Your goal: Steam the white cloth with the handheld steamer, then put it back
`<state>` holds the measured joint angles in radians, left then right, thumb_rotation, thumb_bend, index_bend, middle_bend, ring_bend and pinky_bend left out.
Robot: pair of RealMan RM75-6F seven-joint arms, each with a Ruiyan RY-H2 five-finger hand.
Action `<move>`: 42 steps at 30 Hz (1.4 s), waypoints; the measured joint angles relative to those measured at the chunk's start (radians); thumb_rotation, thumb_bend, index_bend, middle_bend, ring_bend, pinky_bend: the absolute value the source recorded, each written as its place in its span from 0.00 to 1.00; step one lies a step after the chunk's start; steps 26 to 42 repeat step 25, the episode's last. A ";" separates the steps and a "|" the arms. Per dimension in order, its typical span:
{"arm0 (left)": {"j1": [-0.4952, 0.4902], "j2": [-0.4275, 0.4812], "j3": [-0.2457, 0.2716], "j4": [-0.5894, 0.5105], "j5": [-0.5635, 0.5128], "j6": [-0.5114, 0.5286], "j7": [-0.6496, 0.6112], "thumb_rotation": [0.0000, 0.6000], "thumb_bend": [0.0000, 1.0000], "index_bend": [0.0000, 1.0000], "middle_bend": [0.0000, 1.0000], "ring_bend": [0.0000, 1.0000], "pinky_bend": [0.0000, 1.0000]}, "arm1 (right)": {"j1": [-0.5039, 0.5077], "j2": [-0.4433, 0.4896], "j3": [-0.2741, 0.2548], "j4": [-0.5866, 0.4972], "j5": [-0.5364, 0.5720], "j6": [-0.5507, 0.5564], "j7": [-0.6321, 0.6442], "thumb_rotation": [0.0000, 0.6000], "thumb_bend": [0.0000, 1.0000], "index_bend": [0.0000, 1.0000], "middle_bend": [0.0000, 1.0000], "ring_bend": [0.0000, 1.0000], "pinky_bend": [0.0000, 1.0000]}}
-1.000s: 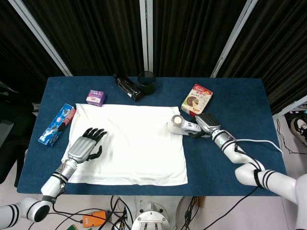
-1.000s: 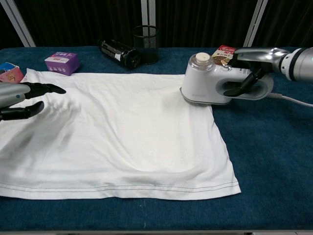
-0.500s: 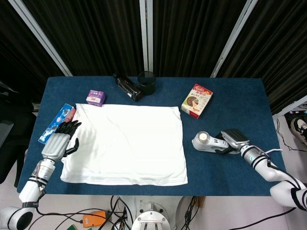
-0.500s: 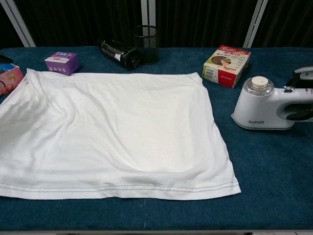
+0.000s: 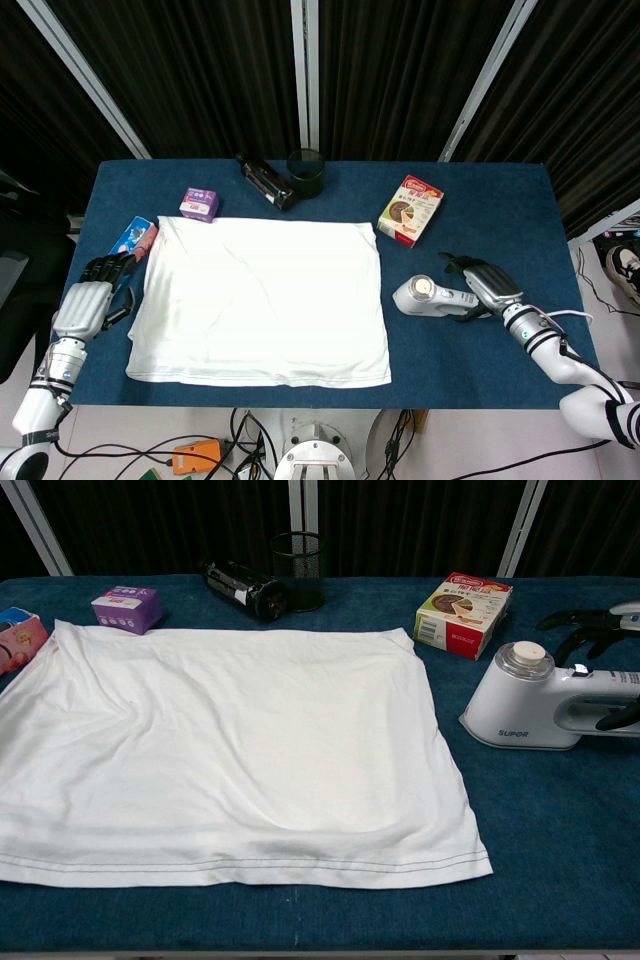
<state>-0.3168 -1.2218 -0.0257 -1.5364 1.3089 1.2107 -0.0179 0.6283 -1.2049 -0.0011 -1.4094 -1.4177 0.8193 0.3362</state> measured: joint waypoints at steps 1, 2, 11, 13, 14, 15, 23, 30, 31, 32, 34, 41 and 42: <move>0.006 0.005 -0.001 0.002 -0.002 0.004 -0.005 0.07 0.51 0.05 0.02 0.00 0.00 | -0.003 0.007 0.002 -0.007 0.000 0.007 -0.002 1.00 0.00 0.00 0.11 0.05 0.14; 0.010 0.008 -0.002 0.003 -0.005 0.008 -0.008 0.07 0.51 0.05 0.02 0.00 0.00 | -0.008 0.017 0.004 -0.016 0.000 0.018 -0.004 1.00 0.00 0.00 0.11 0.05 0.14; 0.083 0.040 -0.022 0.043 -0.038 0.097 -0.050 0.34 0.39 0.05 0.02 0.00 0.00 | -0.117 0.108 0.041 -0.117 0.022 0.262 -0.077 1.00 0.00 0.00 0.10 0.04 0.14; 0.108 0.041 -0.027 0.062 -0.041 0.133 -0.069 0.43 0.33 0.05 0.02 0.00 0.00 | -0.156 0.124 0.049 -0.136 0.030 0.345 -0.112 1.00 0.00 0.00 0.10 0.04 0.14; 0.120 0.040 -0.029 0.071 -0.042 0.151 -0.077 0.48 0.30 0.05 0.02 0.00 0.00 | -0.186 0.133 0.054 -0.149 0.036 0.403 -0.135 1.00 0.00 0.00 0.10 0.04 0.14; 0.133 0.039 -0.030 0.080 -0.042 0.169 -0.085 0.50 0.29 0.05 0.02 0.00 0.00 | -0.211 0.139 0.057 -0.157 0.039 0.446 -0.150 1.00 0.00 0.00 0.10 0.04 0.14; 0.262 0.037 -0.015 0.096 -0.014 0.324 -0.124 0.55 0.25 0.05 0.02 0.00 0.00 | -0.437 0.172 0.028 -0.202 0.014 0.692 -0.169 1.00 0.00 0.00 0.08 0.02 0.12; 0.287 0.035 -0.005 0.085 0.012 0.362 -0.123 0.56 0.25 0.05 0.03 0.00 0.00 | -0.458 0.168 0.015 -0.200 -0.011 0.711 -0.161 1.00 0.00 0.00 0.08 0.02 0.12; 0.287 0.035 -0.005 0.085 0.012 0.362 -0.123 0.56 0.25 0.05 0.03 0.00 0.00 | -0.458 0.168 0.015 -0.200 -0.011 0.711 -0.161 1.00 0.00 0.00 0.08 0.02 0.12; 0.287 0.035 -0.005 0.085 0.012 0.362 -0.123 0.56 0.25 0.05 0.03 0.00 0.00 | -0.458 0.168 0.015 -0.200 -0.011 0.711 -0.161 1.00 0.00 0.00 0.08 0.02 0.12; 0.287 0.035 -0.005 0.085 0.012 0.362 -0.123 0.56 0.25 0.05 0.03 0.00 0.00 | -0.458 0.168 0.015 -0.200 -0.011 0.711 -0.161 1.00 0.00 0.00 0.08 0.02 0.12; 0.287 0.035 -0.005 0.085 0.012 0.362 -0.123 0.56 0.25 0.05 0.03 0.00 0.00 | -0.458 0.168 0.015 -0.200 -0.011 0.711 -0.161 1.00 0.00 0.00 0.08 0.02 0.12; 0.287 0.035 -0.005 0.085 0.012 0.362 -0.123 0.56 0.25 0.05 0.03 0.00 0.00 | -0.458 0.168 0.015 -0.200 -0.011 0.711 -0.161 1.00 0.00 0.00 0.08 0.02 0.12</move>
